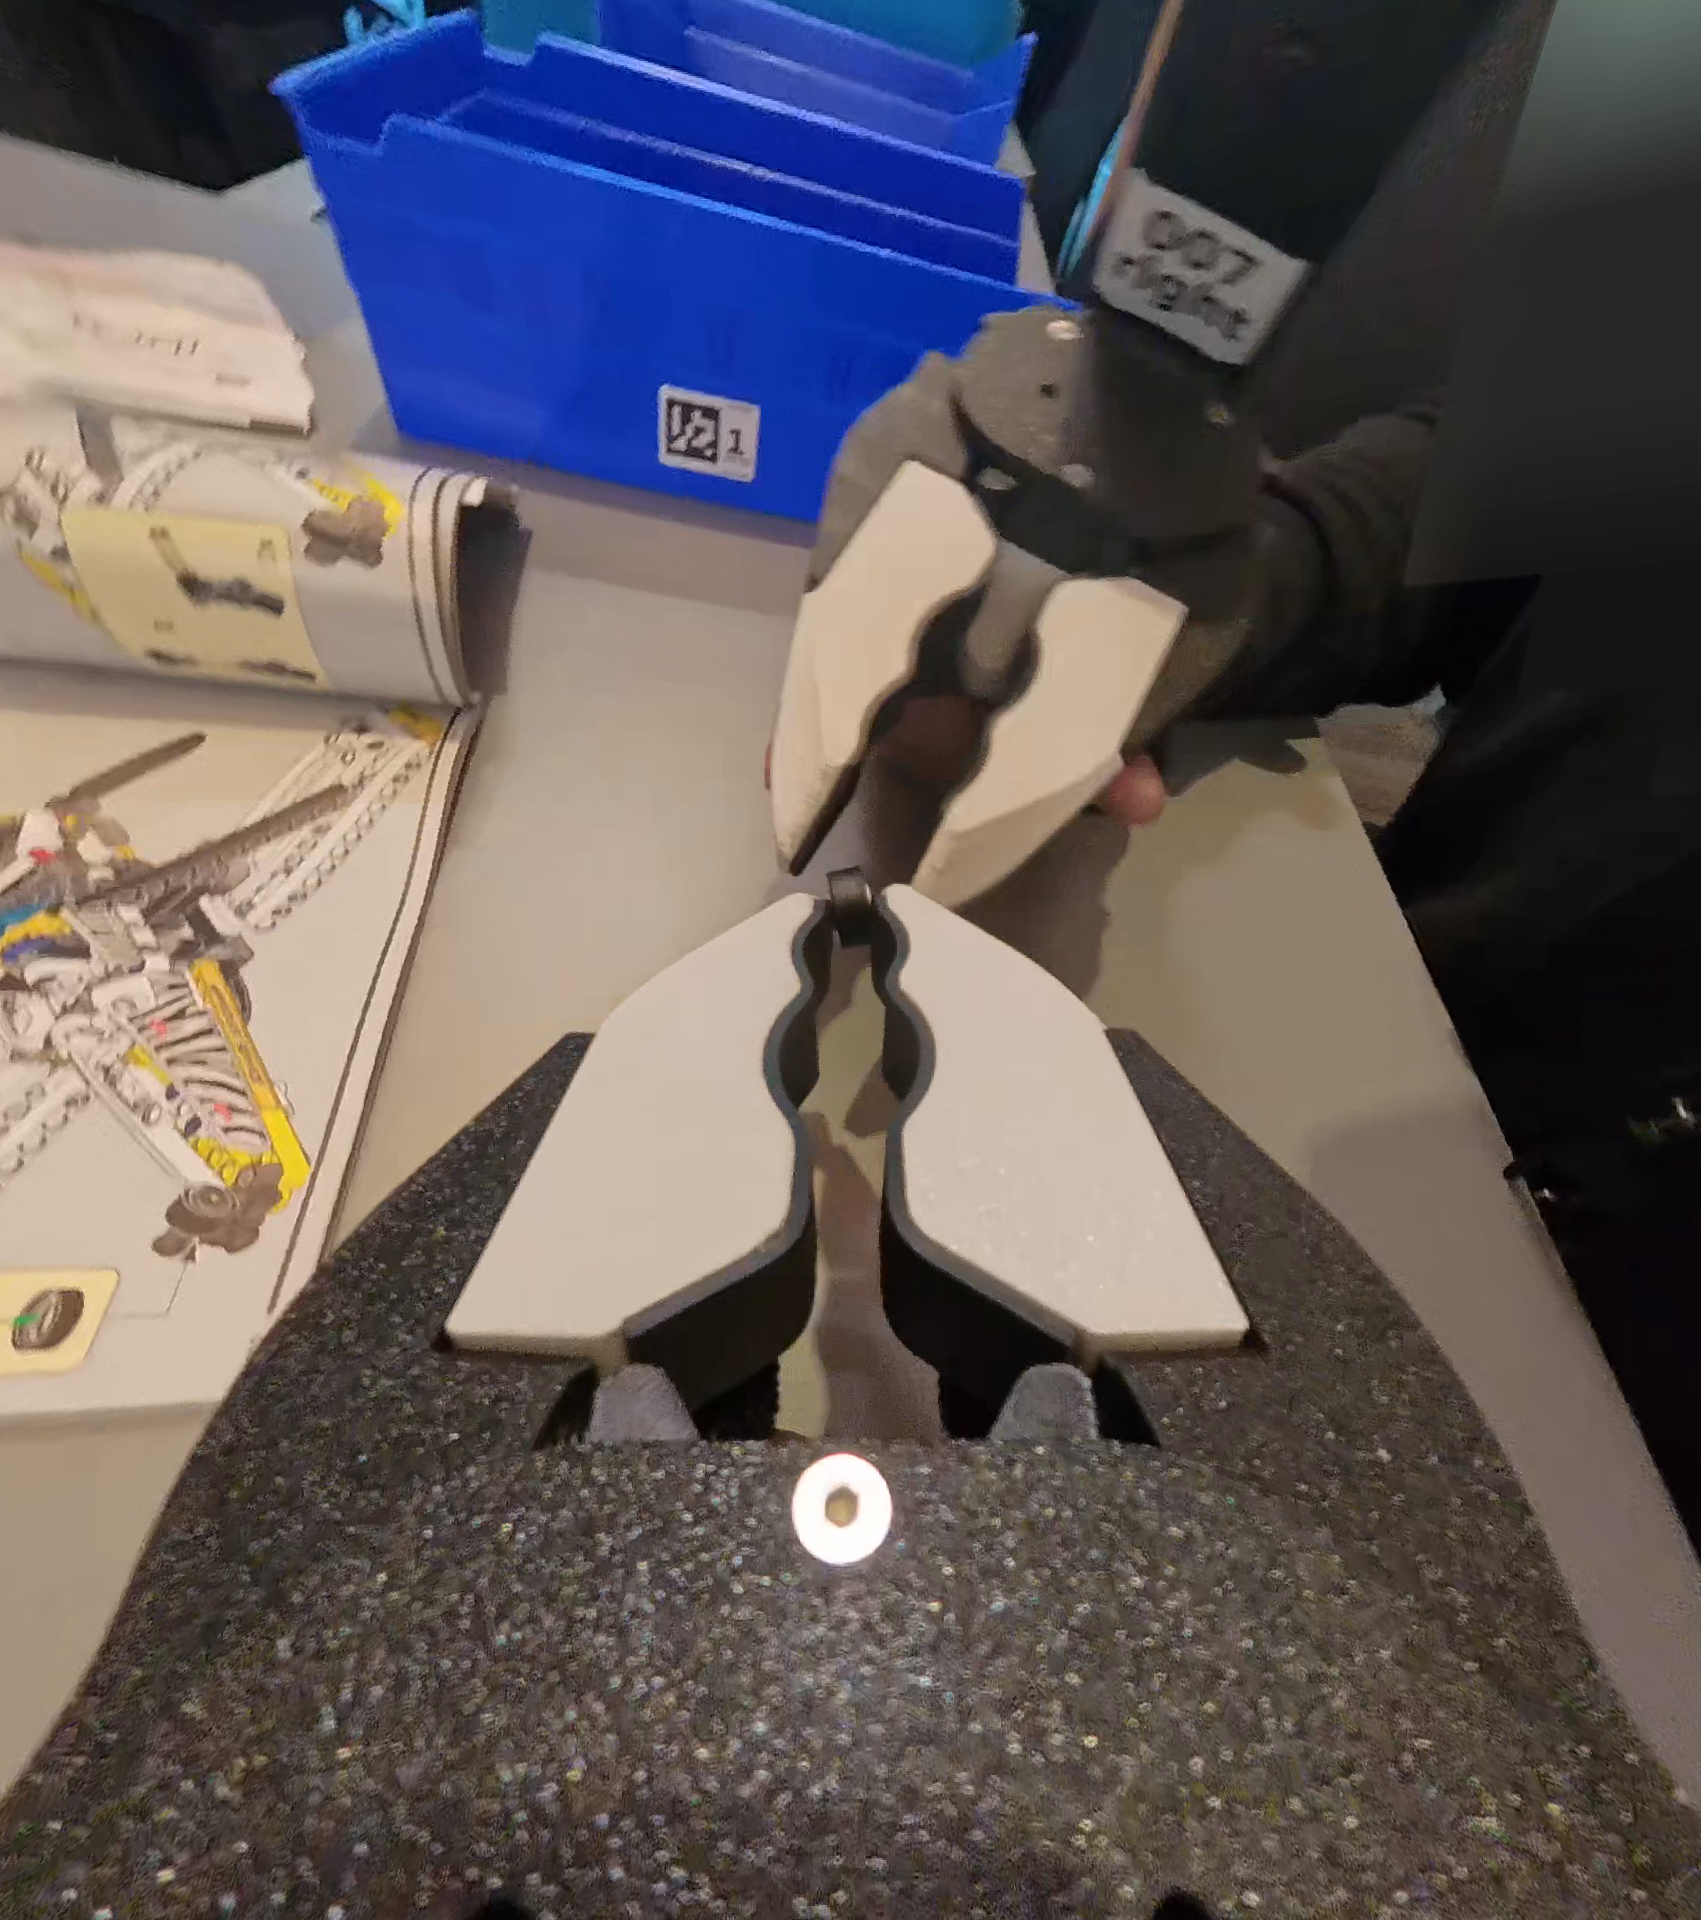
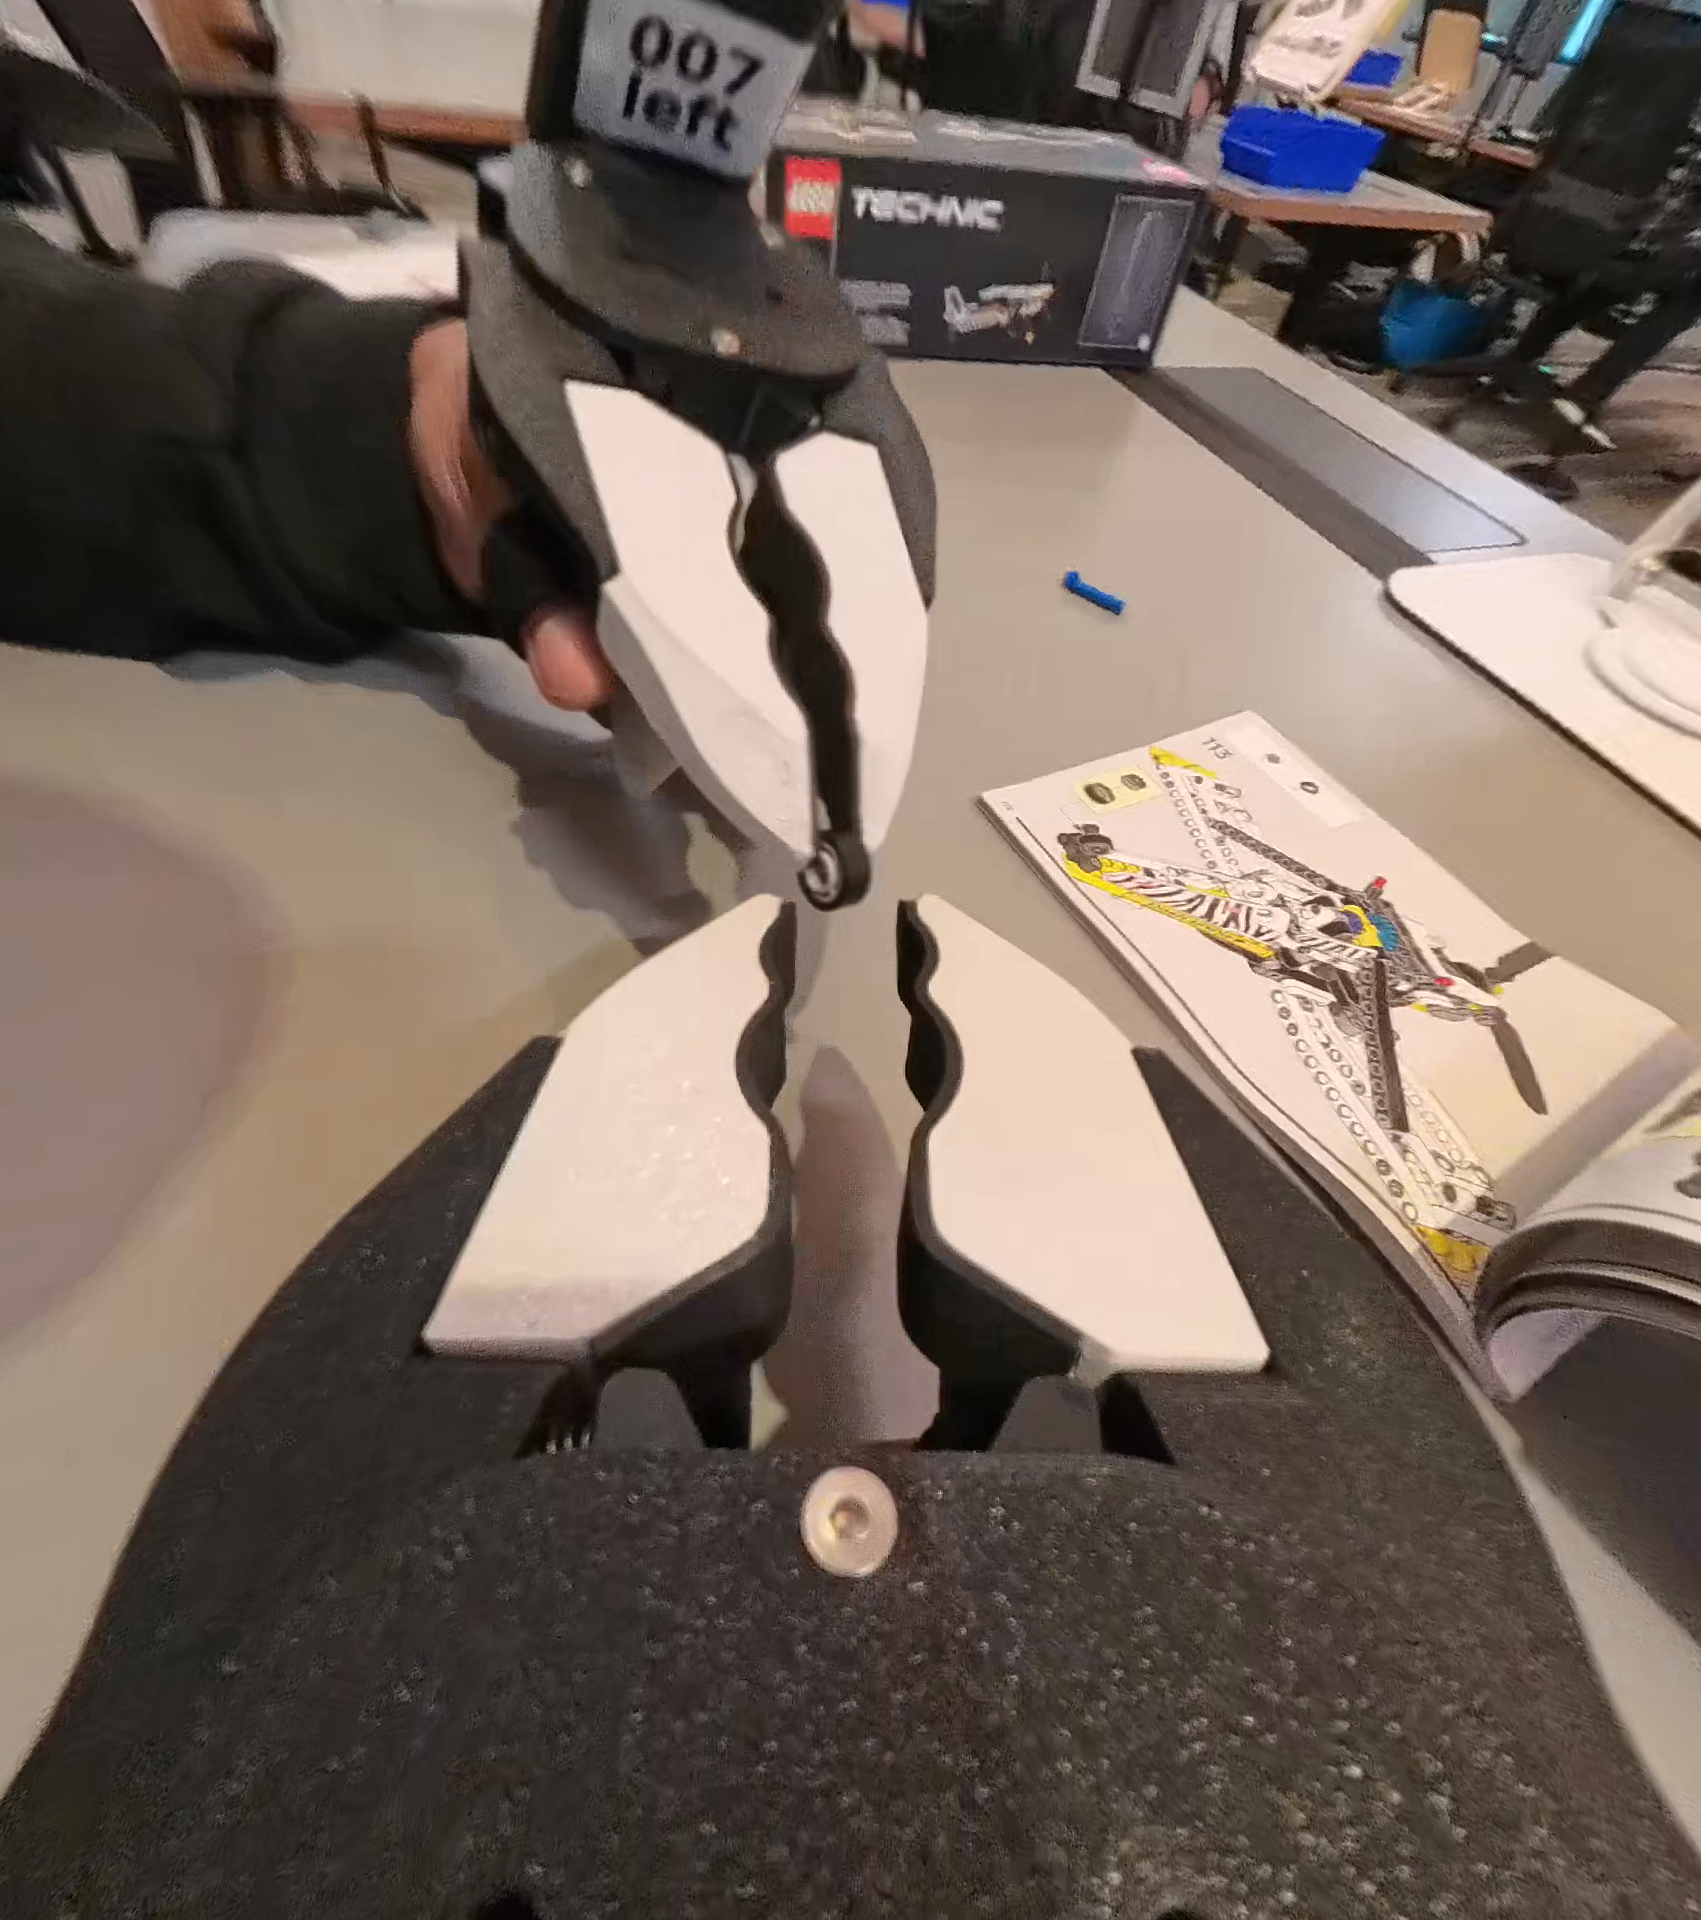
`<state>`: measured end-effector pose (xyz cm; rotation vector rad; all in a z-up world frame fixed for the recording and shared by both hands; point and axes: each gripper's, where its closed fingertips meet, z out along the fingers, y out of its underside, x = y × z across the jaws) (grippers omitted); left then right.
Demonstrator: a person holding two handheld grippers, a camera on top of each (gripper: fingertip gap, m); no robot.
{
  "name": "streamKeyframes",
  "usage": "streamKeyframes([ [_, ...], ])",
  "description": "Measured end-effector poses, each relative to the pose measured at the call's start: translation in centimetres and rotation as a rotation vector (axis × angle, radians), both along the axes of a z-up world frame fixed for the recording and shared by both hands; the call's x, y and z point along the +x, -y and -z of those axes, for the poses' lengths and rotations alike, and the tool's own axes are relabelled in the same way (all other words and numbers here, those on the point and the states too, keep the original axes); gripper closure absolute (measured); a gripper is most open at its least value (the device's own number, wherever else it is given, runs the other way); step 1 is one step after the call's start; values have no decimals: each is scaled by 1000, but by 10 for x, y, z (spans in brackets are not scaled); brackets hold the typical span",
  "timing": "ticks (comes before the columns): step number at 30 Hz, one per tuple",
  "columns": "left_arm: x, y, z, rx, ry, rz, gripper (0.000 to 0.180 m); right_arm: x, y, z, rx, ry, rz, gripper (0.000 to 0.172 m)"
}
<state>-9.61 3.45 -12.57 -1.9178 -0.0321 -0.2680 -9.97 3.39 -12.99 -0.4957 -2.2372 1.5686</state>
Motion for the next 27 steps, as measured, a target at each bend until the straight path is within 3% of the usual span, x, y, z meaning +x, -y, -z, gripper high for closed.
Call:
streamKeyframes([
  [5, 13, -1, -5, 58, -55, 77, 173, 13, 2, -8, -83, 20, -117, 165],
  [11, 21, 0, -7, 91, -39, 128, 173, 20, 4, -10, -102, 33, -176, 165],
  [22, 26, -1, -9, 115, -30, 151, 173, 27, 6, -8, -104, 73, -229, 160],
  [27, 21, -3, -9, 104, -50, 106, 173, 19, 5, -7, -86, 51, -165, 164],
])
